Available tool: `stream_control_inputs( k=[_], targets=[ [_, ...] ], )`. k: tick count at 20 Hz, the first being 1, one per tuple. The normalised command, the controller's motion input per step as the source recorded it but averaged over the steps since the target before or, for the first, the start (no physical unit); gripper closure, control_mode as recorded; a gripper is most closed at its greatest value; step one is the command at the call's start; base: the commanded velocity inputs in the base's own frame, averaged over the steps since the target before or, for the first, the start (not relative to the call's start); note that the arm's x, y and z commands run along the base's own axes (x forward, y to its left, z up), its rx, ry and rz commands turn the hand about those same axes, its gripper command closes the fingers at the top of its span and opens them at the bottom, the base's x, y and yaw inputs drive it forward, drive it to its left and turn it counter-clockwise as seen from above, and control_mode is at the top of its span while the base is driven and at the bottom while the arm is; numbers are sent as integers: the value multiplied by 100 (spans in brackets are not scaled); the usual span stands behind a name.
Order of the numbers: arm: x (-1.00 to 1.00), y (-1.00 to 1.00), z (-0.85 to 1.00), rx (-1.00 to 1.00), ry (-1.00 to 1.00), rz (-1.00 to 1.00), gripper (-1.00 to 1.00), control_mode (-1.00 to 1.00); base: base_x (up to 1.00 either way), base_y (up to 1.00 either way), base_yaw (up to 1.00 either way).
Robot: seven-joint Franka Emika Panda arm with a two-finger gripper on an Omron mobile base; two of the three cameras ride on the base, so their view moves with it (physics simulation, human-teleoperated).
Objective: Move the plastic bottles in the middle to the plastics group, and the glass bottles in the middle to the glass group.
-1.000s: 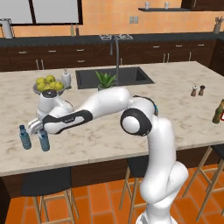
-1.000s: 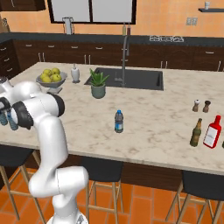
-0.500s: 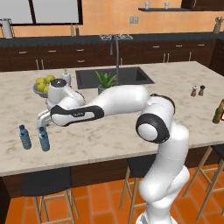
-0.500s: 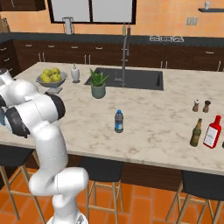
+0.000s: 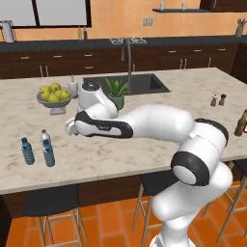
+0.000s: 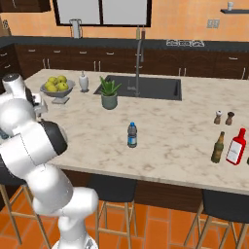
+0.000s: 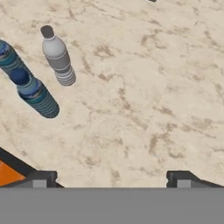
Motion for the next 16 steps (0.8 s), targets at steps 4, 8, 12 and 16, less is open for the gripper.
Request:
stream_control_inputs(
  k=[4, 8, 12, 16],
  targets=[
    [-23, -100, 12, 0, 0, -4, -100, -100, 0, 0, 0],
    [-21, -100, 12, 0, 2, -4, -100, -100, 0, 0, 0],
    [-21, -100, 9, -2, 5, -6, -100, -100, 0, 0, 0],
    [-15, -97, 10, -10, 14, -14, -100, -100, 0, 0, 0]
  ],
)
